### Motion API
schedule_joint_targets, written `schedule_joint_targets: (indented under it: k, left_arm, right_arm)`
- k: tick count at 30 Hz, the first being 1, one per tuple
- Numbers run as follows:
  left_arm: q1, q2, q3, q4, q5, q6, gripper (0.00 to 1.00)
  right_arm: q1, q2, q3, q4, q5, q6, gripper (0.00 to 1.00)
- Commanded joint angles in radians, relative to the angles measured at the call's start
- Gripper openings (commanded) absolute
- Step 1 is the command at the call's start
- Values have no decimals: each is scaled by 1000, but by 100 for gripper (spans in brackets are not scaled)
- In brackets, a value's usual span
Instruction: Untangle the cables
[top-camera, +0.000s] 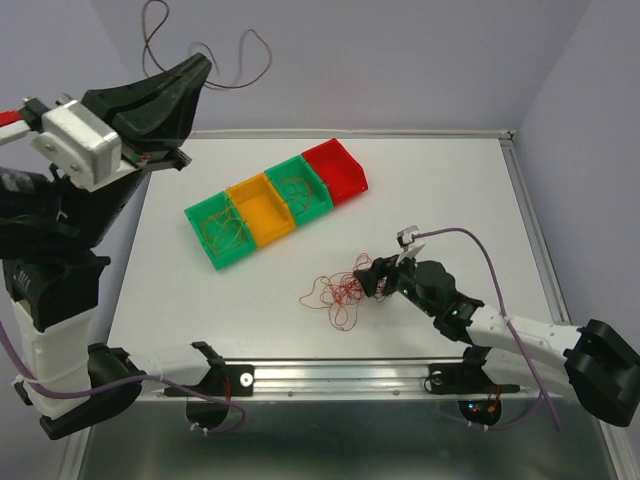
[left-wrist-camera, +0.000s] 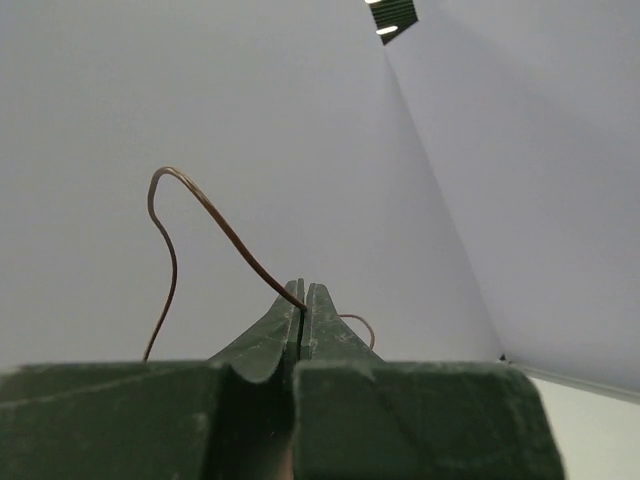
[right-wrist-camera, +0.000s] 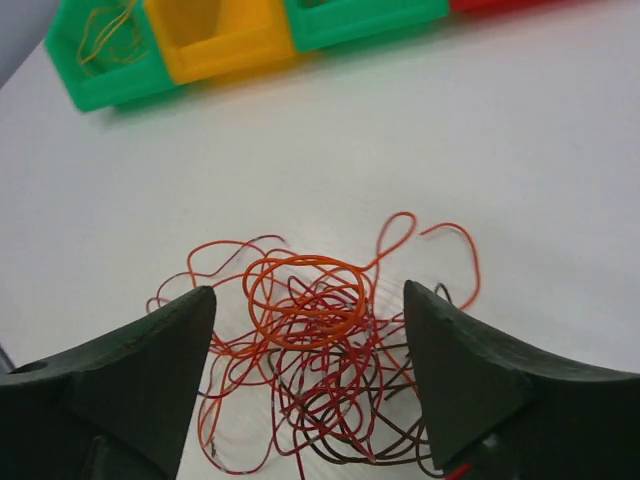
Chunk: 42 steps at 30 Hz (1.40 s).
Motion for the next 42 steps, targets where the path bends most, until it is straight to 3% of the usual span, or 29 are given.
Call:
schedule_joint_targets:
  k: [1,3,5,11,21,25,31,42]
  left_arm:
    - [4,-47,-16,85,-108,57,0]
    - [4,-73,-55,93,-72,48,0]
    - [4,-94,-84,92,-19,22,0]
    - [4,-145,-231,114,38,-22,0]
    - [4,-191,-681,414,7,-86,0]
    - [4,-118,-790,507,-24,-75,0]
    - [36,63,-811,662,-74,-92,0]
    - [191,467,-531,713,53,-182,0]
  right_arm:
    - [0,-70,30,-210,374,169,85]
    - [-2,-96,34,-213,354,151,93]
    - [-2,-141,37,-182,221,75,97]
    - [-2,-198,142,-110,30,-83,100]
    - [0,-162,301,-122,71,-177,100]
    - [0,-162,329,-169,350,-105,100]
    - [0,-228,298,-185,441,-84,100]
    - [0,-340,254,-213,464,-74,99]
